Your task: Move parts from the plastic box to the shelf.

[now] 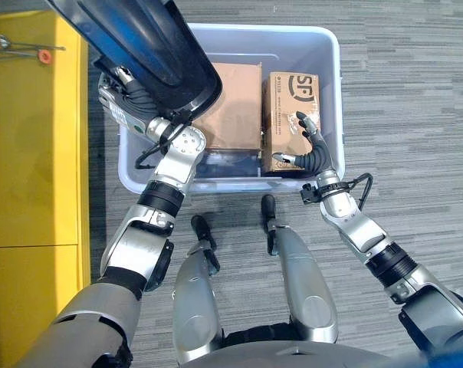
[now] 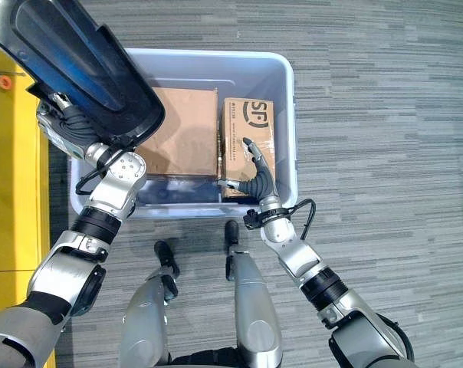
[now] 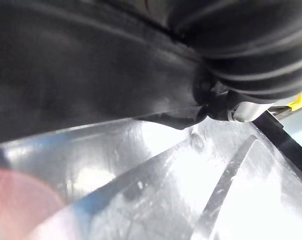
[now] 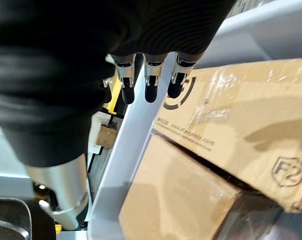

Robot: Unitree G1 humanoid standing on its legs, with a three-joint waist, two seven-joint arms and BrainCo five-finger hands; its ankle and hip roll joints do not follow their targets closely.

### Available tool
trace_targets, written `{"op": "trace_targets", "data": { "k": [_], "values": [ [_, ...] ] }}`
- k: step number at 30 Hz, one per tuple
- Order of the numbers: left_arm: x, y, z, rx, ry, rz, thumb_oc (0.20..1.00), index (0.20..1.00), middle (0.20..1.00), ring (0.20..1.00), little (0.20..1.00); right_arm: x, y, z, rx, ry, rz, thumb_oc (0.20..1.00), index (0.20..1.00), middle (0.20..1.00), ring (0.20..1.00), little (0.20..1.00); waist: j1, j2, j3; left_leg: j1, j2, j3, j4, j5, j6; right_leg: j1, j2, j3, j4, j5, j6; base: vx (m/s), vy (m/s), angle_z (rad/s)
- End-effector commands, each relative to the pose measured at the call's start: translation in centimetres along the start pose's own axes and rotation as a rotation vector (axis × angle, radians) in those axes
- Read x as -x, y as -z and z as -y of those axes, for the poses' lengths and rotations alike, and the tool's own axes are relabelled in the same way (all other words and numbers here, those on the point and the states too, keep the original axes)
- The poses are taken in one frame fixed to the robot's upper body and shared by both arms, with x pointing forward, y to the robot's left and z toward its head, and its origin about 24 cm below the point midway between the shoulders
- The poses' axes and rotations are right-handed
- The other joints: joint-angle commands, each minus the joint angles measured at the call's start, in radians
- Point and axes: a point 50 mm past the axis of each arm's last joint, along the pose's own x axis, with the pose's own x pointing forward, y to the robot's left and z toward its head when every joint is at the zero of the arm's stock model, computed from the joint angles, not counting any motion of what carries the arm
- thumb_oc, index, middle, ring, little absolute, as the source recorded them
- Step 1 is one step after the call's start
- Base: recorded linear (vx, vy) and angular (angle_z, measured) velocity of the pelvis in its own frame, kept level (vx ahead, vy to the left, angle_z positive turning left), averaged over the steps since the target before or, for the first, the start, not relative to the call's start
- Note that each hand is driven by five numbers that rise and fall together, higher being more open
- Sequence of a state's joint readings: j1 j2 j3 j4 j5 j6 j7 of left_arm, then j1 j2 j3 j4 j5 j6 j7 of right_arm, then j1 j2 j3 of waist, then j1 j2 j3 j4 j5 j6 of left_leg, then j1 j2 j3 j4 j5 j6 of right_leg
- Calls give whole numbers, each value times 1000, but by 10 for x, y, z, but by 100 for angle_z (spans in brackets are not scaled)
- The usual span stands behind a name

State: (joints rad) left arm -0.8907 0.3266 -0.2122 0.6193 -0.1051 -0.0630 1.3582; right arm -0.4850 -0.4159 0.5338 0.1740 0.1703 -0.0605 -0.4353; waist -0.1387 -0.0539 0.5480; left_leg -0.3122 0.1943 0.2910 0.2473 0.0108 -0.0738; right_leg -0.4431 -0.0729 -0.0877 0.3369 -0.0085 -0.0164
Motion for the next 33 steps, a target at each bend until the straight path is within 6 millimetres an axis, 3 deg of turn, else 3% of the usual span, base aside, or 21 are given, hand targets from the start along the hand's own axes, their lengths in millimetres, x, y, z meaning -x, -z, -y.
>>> {"op": "trace_targets", "data": {
  "k": [1, 13, 21, 26, 28, 33],
  "values": [
    [-6, -25, 2, 115, 16, 112, 200, 200, 200, 200, 200, 8, -13, 2, -25, 1, 100, 1000, 1000, 1000, 1000, 1000, 3, 5, -54, -83, 37, -64, -5, 75, -33, 72, -22, -114, 20, -110, 5, 23, 35, 8],
    [18, 19, -32, 82, 224, 73, 200, 200, 200, 200, 200, 35, 21, 7, -25, -33, -23, 1000, 1000, 1000, 1000, 1000, 44, 54, -175, 45, 36, -94, -121, 129, -39, 283, -54, -150, -107, -103, 16, 52, 85, 7],
    [59, 55, -74, -14, 437, 10, 200, 200, 200, 200, 200, 69, 46, 5, -72, -67, -149, 1000, 1000, 1000, 1000, 1000, 102, 83, -263, 176, -30, -128, -191, 109, -18, 457, -95, -181, -240, -51, 62, 74, 183, 19],
    [65, 65, -90, -78, 525, 14, 200, 200, 200, 200, 200, 82, 55, 0, -94, -72, -210, 1000, 1000, 1000, 1000, 1000, 128, 82, -314, 252, -72, -121, -238, 85, 8, 516, -130, -212, -290, -9, 103, 66, 217, 27],
    [67, 67, -96, -110, 582, 46, 200, 200, 200, 200, 200, 88, 60, -3, -113, -64, -239, 1000, 1000, 1000, 1000, 1000, 143, 76, -345, 294, -110, -103, -262, 63, 37, 528, -163, -236, -301, 24, 139, 56, 217, 13],
    [67, 70, -102, -144, 630, 67, 200, 200, 200, 200, 200, 91, 63, -5, -154, -57, -256, 1000, 1000, 1000, 1000, 1000, 166, 66, -359, 332, -144, -57, -291, 44, 66, 524, -187, -286, -272, 51, 160, -8, 137, 7]
  ]
}}
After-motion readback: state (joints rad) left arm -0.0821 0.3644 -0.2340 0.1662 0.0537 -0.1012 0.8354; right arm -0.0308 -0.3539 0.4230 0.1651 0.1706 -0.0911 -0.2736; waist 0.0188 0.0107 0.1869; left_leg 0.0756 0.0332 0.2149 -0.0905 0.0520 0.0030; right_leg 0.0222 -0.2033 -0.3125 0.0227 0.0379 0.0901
